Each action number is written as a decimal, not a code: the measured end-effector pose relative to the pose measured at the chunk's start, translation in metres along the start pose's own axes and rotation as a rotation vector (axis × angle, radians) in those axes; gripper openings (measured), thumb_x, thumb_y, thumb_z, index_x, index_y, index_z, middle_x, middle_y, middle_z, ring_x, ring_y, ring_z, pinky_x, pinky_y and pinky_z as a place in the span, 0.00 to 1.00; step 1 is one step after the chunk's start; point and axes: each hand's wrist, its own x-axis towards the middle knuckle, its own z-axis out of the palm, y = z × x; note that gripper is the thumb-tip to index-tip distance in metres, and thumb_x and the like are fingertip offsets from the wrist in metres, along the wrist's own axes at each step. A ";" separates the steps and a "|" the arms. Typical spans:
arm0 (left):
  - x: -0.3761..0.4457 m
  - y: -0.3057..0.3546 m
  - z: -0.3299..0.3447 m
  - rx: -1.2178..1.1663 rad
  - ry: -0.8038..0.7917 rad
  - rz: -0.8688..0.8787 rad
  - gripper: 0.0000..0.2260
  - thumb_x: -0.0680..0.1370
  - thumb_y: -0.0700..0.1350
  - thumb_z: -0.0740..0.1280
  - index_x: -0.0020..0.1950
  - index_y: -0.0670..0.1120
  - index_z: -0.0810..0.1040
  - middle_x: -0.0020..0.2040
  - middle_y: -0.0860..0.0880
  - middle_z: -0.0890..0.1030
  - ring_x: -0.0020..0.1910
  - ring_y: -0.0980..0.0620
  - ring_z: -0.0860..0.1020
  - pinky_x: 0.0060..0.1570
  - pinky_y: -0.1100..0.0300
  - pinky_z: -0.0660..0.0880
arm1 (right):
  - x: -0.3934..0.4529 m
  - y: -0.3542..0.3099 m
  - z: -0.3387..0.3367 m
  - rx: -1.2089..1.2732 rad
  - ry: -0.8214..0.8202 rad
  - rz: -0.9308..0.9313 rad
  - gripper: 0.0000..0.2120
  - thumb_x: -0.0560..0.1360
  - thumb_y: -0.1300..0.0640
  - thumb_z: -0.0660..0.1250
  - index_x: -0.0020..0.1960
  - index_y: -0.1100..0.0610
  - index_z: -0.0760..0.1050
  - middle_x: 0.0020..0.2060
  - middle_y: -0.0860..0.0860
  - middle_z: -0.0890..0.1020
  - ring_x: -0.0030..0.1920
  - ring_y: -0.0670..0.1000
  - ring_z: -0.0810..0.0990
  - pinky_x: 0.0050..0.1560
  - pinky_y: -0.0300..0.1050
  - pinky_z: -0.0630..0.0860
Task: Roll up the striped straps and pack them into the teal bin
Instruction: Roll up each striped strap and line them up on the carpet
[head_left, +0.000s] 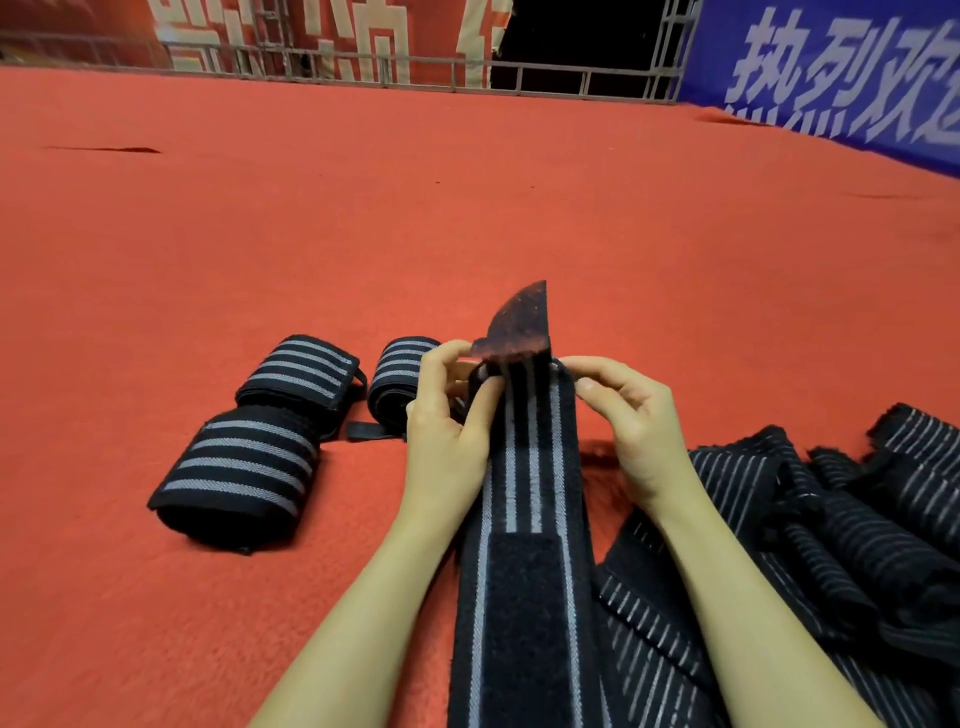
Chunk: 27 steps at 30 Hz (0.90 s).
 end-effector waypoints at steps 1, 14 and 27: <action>0.000 0.001 -0.001 0.020 0.007 0.017 0.13 0.76 0.46 0.66 0.55 0.62 0.70 0.48 0.61 0.79 0.49 0.54 0.79 0.54 0.50 0.74 | 0.001 -0.002 0.000 0.006 -0.004 -0.001 0.09 0.73 0.51 0.65 0.47 0.40 0.82 0.47 0.41 0.85 0.55 0.46 0.80 0.67 0.61 0.66; 0.000 0.009 0.000 -0.019 -0.040 -0.043 0.17 0.74 0.41 0.70 0.58 0.55 0.71 0.43 0.56 0.83 0.47 0.56 0.79 0.58 0.47 0.72 | 0.007 -0.008 0.003 0.068 -0.001 0.062 0.06 0.72 0.63 0.72 0.47 0.54 0.80 0.40 0.42 0.82 0.42 0.45 0.75 0.48 0.40 0.72; -0.003 0.012 0.001 0.003 -0.194 -0.075 0.16 0.72 0.51 0.69 0.57 0.61 0.70 0.44 0.58 0.82 0.52 0.49 0.77 0.59 0.35 0.67 | 0.010 -0.032 0.005 0.375 0.141 0.124 0.10 0.71 0.70 0.69 0.48 0.57 0.79 0.37 0.48 0.84 0.40 0.45 0.83 0.41 0.37 0.77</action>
